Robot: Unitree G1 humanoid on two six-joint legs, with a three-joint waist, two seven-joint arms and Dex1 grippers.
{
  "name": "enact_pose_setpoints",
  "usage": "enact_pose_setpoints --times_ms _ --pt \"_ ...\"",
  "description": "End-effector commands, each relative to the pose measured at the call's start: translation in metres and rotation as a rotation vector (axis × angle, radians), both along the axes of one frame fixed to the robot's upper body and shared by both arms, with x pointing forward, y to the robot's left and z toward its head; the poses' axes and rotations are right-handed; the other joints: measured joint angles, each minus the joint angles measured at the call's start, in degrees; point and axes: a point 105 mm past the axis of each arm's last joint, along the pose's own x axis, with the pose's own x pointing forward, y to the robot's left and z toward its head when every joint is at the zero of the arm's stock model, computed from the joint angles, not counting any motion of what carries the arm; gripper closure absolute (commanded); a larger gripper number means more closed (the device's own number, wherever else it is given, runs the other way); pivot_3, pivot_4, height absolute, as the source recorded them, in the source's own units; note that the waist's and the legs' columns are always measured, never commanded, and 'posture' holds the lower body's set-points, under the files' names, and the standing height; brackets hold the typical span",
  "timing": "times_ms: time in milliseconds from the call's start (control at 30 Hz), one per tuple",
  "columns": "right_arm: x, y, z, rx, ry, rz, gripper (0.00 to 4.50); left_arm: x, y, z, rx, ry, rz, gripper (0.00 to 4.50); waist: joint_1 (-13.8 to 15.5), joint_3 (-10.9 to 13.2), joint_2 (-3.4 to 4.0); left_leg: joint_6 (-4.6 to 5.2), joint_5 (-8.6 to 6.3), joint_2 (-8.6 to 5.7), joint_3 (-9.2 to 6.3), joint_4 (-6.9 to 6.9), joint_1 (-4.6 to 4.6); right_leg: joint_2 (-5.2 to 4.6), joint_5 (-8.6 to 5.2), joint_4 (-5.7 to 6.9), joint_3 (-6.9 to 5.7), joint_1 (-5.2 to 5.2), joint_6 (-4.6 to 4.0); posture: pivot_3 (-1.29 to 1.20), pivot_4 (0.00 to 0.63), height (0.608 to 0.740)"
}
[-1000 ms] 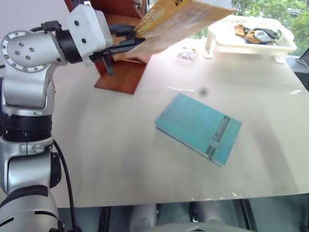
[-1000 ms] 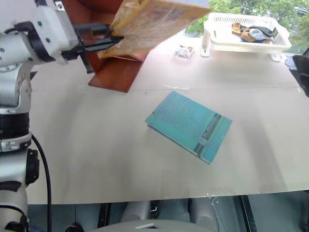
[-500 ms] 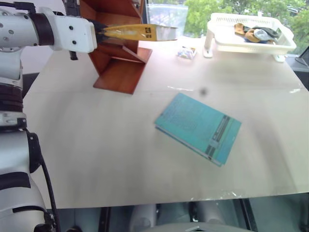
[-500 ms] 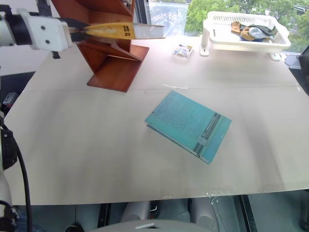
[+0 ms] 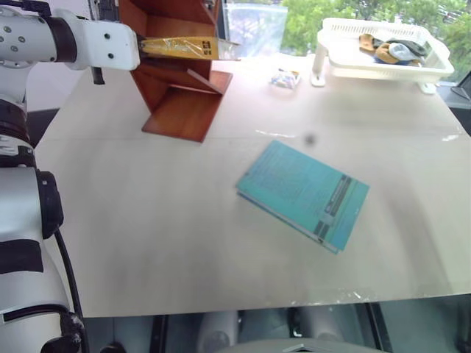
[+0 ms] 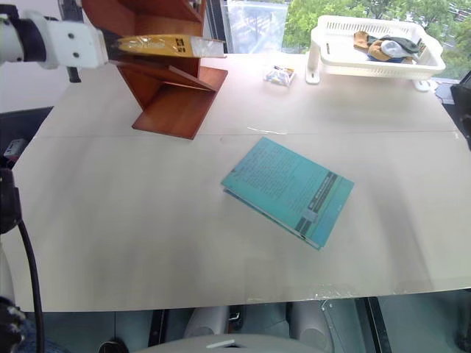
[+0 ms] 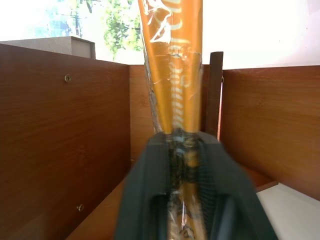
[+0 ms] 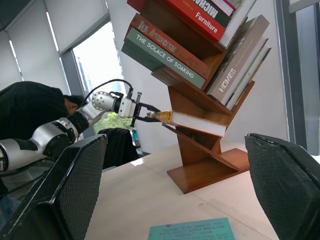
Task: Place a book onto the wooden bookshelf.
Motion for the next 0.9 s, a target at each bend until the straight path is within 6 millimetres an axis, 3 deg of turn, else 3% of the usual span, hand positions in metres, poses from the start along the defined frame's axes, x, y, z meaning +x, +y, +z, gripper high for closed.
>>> enact_pose_setpoints --times_ms 33,133,267,433,567,733,833,867,900 --pt "-0.005 0.003 0.009 -0.008 -0.053 0.014 0.00 -0.005 0.006 0.018 0.028 -0.082 0.025 1.39 -0.01 0.00 0.00 0.00 0.00 0.00 0.00 0.00 0.01 0.00 0.00 0.01 0.01 0.00 0.00 0.00 0.150 0.740" --pt "-0.003 0.003 0.011 -0.005 -0.057 0.021 0.00 -0.006 0.013 0.014 0.028 -0.073 0.048 0.02 -0.03 0.00 0.00 0.00 0.00 0.00 0.01 0.01 0.01 0.00 0.00 0.07 0.02 -0.02 0.00 0.00 0.150 0.740" --pt "0.001 0.006 0.011 -0.012 -0.053 0.032 0.00 -0.008 0.020 0.013 0.025 -0.076 0.063 0.02 -0.04 0.00 0.00 -0.03 0.02 0.00 0.05 0.03 0.01 0.00 0.00 0.20 0.08 -0.10 0.00 0.00 0.150 0.740" --pt "0.003 0.007 0.012 -0.015 -0.050 0.033 0.00 -0.021 0.025 0.024 -0.031 -0.092 0.042 0.02 -0.04 0.00 -0.01 -0.05 0.04 0.00 0.09 0.09 0.00 -0.01 -0.01 0.35 0.12 -0.18 0.00 0.00 0.150 0.740" --pt "0.003 0.006 0.010 -0.021 -0.036 0.032 0.00 -0.046 0.027 0.017 -0.227 0.048 -0.037 0.02 -0.24 -0.06 0.11 -0.08 0.05 0.01 0.13 0.12 0.01 -0.03 -0.01 0.37 0.15 -0.18 -0.01 0.00 0.150 0.740" --pt "0.008 0.005 0.009 -0.007 -0.012 0.039 0.00 -0.082 0.022 0.023 -0.479 0.043 -0.108 0.02 -0.95 -0.03 0.08 -0.09 0.06 0.11 0.09 0.38 0.00 -0.02 -0.03 0.79 0.16 -0.26 -0.02 0.00 0.150 0.740" --pt "0.011 0.006 0.003 -0.035 0.018 0.037 0.00 -0.101 0.004 0.003 -0.685 0.189 -0.154 0.02 -1.43 -0.03 0.08 -0.05 0.03 0.12 0.03 0.63 0.00 -0.02 -0.02 0.85 0.14 -0.15 0.00 0.00 0.150 0.740" --pt "0.012 0.006 0.000 -0.052 0.033 0.031 0.00 -0.107 -0.004 -0.012 -0.754 0.287 -0.153 0.02 -1.54 -0.05 0.12 0.02 -0.01 0.13 -0.05 0.69 0.03 -0.02 -0.02 0.92 0.14 -0.10 0.00 0.00 0.150 0.740" --pt "0.014 0.005 -0.012 -0.100 0.074 0.013 0.00 -0.110 -0.013 -0.040 -0.832 0.420 -0.120 0.02 -1.47 -0.05 0.12 0.09 -0.05 0.16 -0.22 0.71 0.08 -0.05 -0.01 0.94 0.18 -0.07 0.01 0.00 0.150 0.740"
